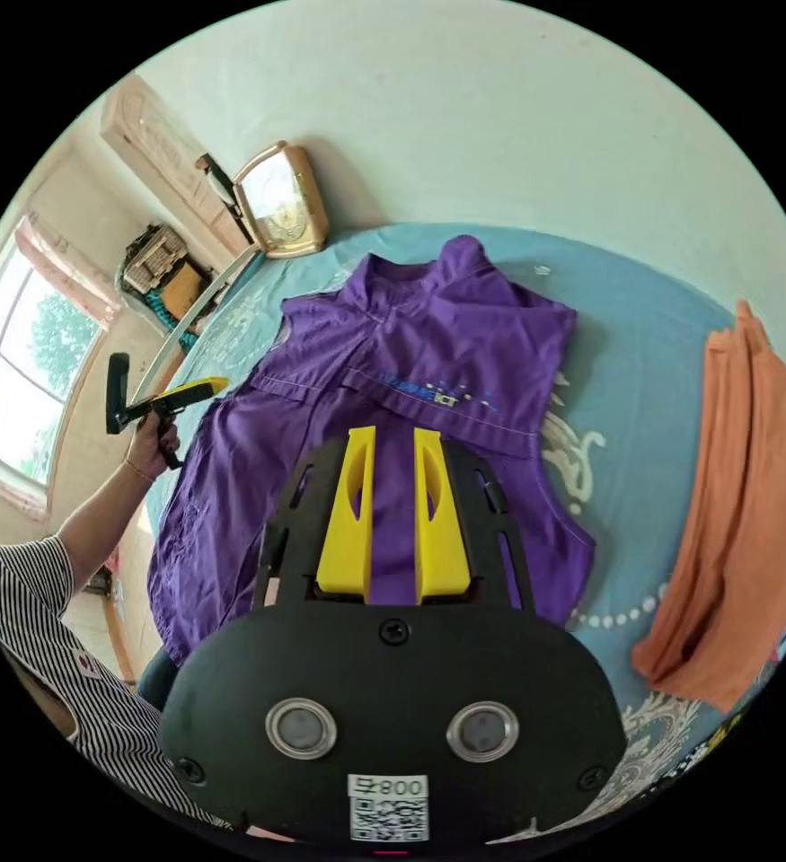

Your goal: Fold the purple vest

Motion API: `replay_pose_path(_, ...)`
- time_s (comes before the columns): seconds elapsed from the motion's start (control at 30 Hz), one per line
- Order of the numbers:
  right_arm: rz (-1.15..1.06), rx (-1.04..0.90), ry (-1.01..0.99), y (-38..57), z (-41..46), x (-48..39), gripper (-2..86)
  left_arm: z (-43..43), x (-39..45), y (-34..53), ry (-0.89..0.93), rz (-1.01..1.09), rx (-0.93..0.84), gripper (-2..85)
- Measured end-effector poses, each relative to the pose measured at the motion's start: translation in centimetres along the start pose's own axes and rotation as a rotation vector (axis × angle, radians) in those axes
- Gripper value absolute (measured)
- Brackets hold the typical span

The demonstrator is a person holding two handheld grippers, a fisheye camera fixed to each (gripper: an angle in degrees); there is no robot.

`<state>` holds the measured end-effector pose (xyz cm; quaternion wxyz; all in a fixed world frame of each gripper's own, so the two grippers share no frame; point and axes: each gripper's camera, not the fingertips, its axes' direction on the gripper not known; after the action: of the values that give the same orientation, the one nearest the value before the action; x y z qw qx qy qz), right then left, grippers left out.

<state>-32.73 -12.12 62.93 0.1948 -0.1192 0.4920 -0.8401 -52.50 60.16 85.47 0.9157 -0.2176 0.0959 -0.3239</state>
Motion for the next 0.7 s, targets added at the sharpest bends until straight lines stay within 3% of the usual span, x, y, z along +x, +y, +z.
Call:
replay_pose_path(0.13, -0.082, -0.087, -0.018, -3.6, 3.9, -4.7, 7.9, 2.8, 0.9, -1.4, -0.059, 0.021, -0.11, 4.6)
replay_pose_path(0.4, -0.064, -0.129, -0.019, -6.6, 4.8, -6.4, 5.8, 1.9, 0.5, -0.8, -0.043, 0.007, -0.079, 1.7)
replay_pose_path(0.7, -0.046, -0.151, -0.008, -9.1, 1.9, -6.5, 5.3, 0.3, -0.1, 1.1, 0.145, -0.116, 0.059, 1.9)
